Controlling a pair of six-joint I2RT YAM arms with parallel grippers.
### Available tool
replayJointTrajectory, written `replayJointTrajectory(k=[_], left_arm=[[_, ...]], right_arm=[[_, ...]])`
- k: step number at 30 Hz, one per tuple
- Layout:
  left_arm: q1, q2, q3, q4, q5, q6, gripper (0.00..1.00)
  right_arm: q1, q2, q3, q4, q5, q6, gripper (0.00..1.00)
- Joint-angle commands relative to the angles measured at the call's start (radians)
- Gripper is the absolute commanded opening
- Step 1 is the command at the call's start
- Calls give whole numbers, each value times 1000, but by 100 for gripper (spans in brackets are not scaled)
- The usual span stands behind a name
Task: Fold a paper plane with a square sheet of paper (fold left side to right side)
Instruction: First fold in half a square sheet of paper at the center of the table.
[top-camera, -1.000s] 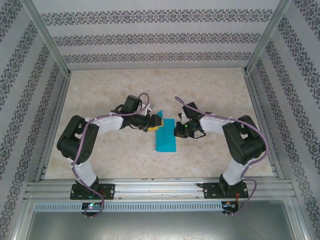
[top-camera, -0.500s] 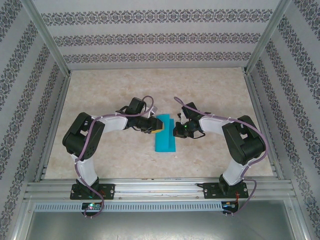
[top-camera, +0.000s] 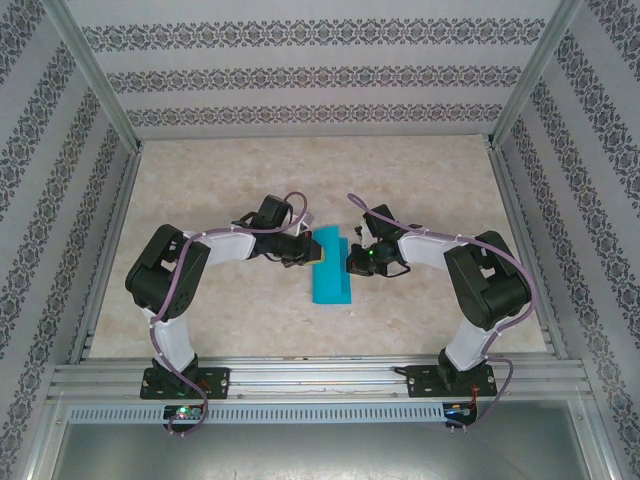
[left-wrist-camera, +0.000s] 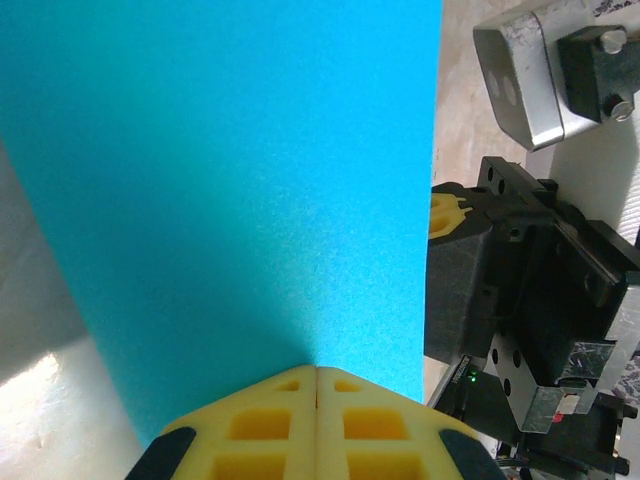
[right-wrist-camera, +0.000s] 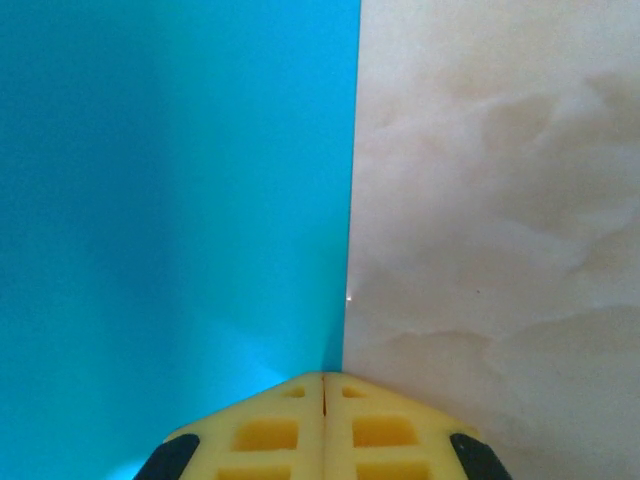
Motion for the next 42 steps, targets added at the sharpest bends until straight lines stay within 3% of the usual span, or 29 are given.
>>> replayJointTrajectory(k=[1, 6, 14, 17, 23, 26, 32, 40, 42], left_arm=[[-14, 22, 23, -41, -12, 18, 0], [-14, 24, 28, -48, -14, 21, 0], [-16, 24, 33, -63, -19, 28, 0], [-15, 22, 33, -64, -21, 28, 0], [-15, 21, 33, -68, -23, 28, 0], [-16, 23, 34, -68, -25, 29, 0], [-16, 24, 35, -71, -22, 29, 0], [-17, 28, 37, -73, -19, 29, 0], [-17, 27, 36, -71, -20, 28, 0]], right_arm=[[14, 4, 0, -27, 45, -17, 0], [14, -18, 1, -18, 39, -7, 2], [-7, -144, -34, -2, 84, -2, 23], [-31, -202, -71, 42, 58, 1, 34], [-73, -274, -172, 288, -150, 76, 65], [-70, -251, -176, 349, -211, 102, 72], [-39, -159, -159, 405, -247, 134, 68], [-10, -90, -138, 459, -270, 177, 49], [-8, -82, -134, 459, -271, 180, 40]])
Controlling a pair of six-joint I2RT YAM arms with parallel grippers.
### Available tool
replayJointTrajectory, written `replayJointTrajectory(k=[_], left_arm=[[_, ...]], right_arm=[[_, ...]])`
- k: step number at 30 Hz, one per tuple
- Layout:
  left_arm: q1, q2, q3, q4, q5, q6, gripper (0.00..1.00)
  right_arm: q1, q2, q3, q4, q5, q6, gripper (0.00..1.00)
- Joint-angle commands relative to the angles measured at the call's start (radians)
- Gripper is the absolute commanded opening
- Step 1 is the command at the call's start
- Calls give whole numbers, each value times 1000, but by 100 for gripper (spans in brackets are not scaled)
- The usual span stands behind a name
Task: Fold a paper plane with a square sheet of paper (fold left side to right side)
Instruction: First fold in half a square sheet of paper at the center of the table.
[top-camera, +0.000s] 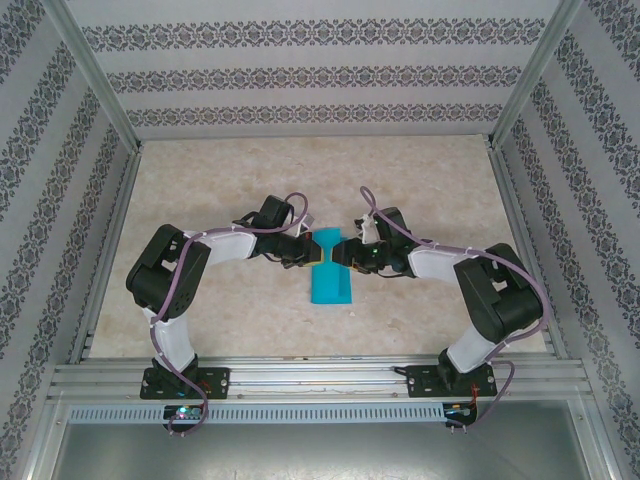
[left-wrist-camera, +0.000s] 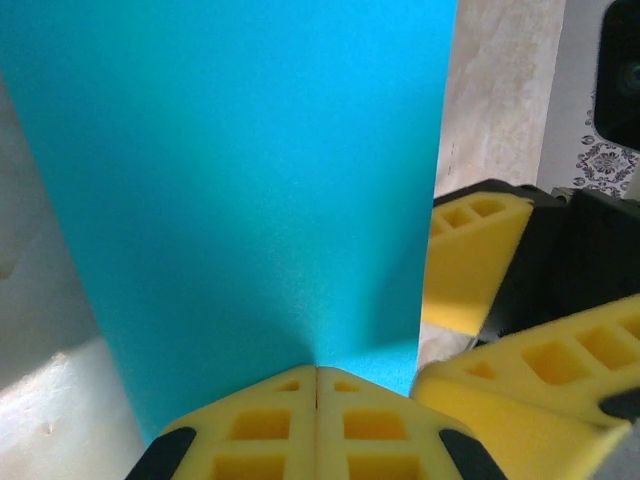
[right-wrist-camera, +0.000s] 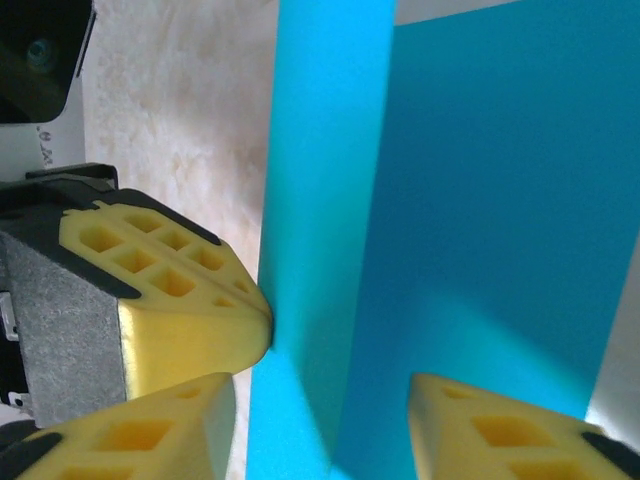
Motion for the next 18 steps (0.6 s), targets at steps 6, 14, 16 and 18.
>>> replayJointTrajectory(k=[6, 14, 16, 18], left_arm=[[-11, 15, 21, -20, -3, 6, 5], [-11, -64, 41, -142, -119, 40, 29], [-12, -79, 60, -230, -184, 66, 35], [-11, -89, 75, -304, -247, 86, 37]], right_arm=[[16, 26, 38, 5, 4, 0, 6], [21, 15, 70, -132, 104, -57, 0], [21, 18, 83, -170, 125, -72, 0], [24, 22, 94, -204, 147, -81, 0]])
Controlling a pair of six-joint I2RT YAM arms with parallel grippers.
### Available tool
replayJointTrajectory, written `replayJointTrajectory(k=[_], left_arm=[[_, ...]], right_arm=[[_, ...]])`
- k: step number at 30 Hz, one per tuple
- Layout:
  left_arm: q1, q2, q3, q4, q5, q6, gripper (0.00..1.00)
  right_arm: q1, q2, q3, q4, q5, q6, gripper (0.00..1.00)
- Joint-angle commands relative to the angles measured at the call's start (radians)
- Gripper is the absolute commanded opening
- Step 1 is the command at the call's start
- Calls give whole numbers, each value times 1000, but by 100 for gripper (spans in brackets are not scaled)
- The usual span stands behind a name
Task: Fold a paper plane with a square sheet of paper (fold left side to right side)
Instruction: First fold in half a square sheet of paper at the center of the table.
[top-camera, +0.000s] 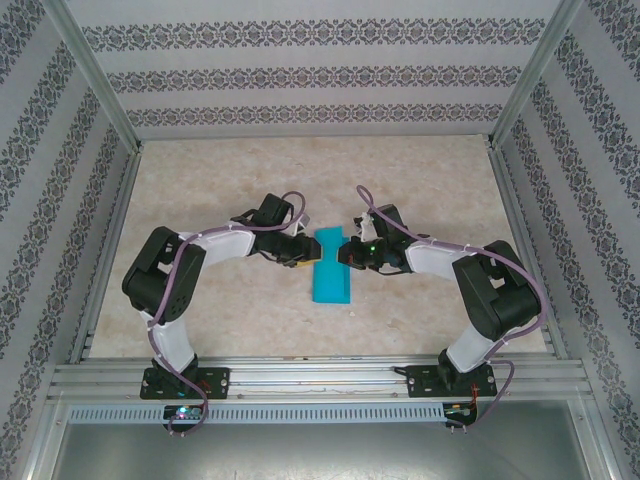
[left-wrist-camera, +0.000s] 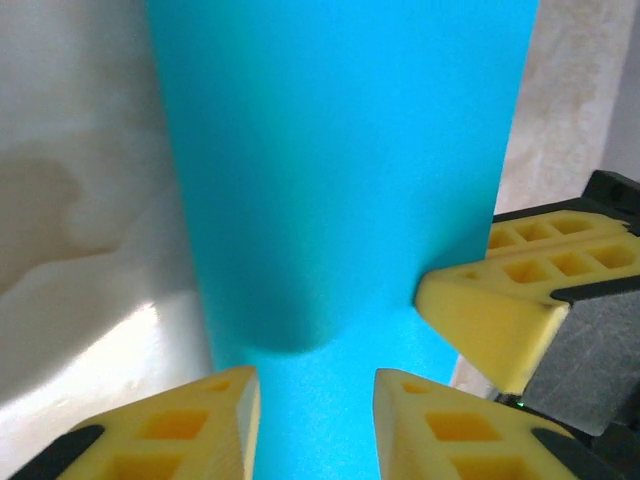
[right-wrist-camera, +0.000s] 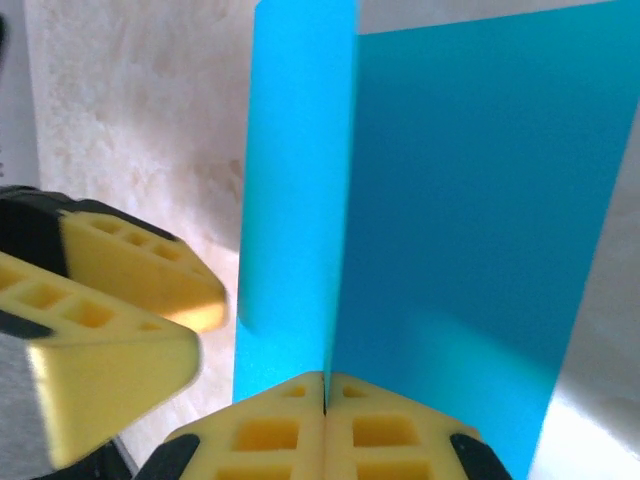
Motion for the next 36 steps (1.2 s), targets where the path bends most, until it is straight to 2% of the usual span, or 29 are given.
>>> replayJointTrajectory(k=[1, 5, 10, 16, 25, 31, 36], left_arm=[[-11, -47, 44, -172, -126, 57, 38], [-11, -22, 46, -190, -117, 54, 40], [-26, 19, 49, -128, -60, 29, 42], [-46, 69, 86, -122, -55, 28, 47], [-68, 130, 121, -151, -75, 22, 47], [-90, 159, 135, -180, -125, 1, 41], [-108, 179, 141, -202, -152, -8, 40]], right_arm=[[16, 11, 36, -89, 63, -44, 0], [21, 25, 41, -102, 78, -44, 0], [26, 34, 45, -110, 85, -48, 0], [28, 35, 46, -116, 93, -49, 0], [29, 36, 48, -129, 106, -58, 2], [28, 25, 50, -144, 122, -59, 11], [23, -25, 47, -177, 164, -69, 29]])
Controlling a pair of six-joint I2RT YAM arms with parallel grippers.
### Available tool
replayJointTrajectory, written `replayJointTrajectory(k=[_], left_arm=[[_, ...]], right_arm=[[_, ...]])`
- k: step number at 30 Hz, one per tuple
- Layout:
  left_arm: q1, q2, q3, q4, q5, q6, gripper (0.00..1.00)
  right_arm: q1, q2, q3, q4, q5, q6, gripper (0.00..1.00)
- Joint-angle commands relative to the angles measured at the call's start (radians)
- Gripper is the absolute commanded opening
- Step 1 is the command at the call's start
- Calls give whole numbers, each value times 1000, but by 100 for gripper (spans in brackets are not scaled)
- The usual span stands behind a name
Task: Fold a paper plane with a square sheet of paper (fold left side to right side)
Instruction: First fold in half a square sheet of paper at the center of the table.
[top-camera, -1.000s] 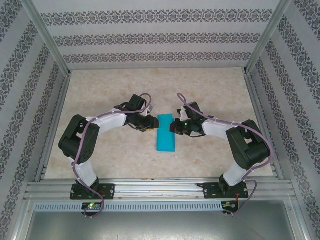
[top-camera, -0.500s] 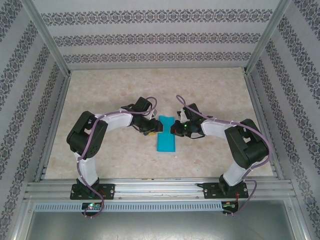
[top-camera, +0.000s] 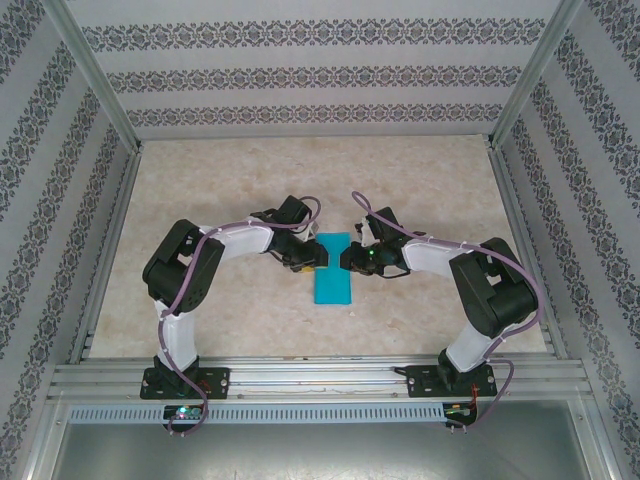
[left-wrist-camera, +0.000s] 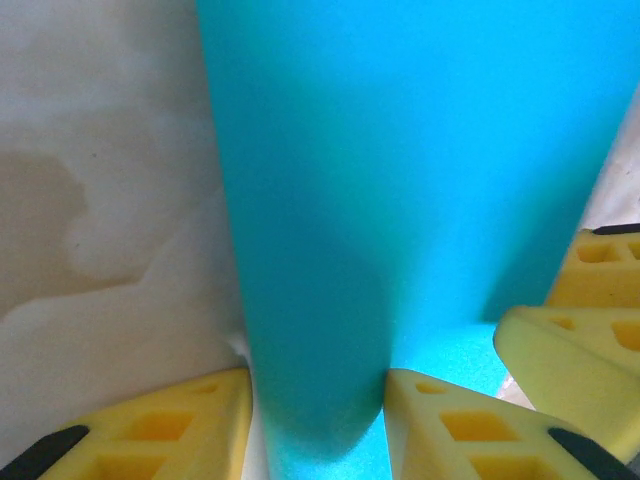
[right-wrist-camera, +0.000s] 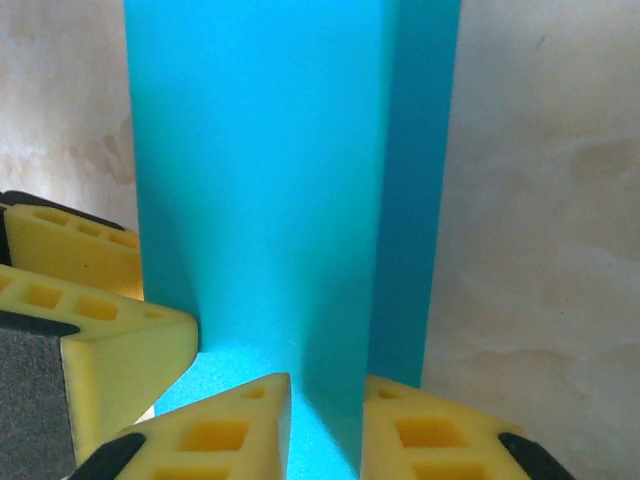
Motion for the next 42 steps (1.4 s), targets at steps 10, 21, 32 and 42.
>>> replayJointTrajectory(k=[10, 21, 32, 42], left_arm=[[-52, 82, 38, -120, -85, -14, 39], [-68, 137, 82, -166, -120, -14, 39], [-72, 173, 111, -178, -126, -27, 41], [-75, 196, 133, -183, -117, -24, 43]], right_arm=[[-84, -271, -72, -99, 209, -28, 51], [-144, -369, -132, -117, 221, -33, 52], [-146, -364, -133, -117, 211, -34, 52], [-147, -362, -133, -116, 209, -35, 52]])
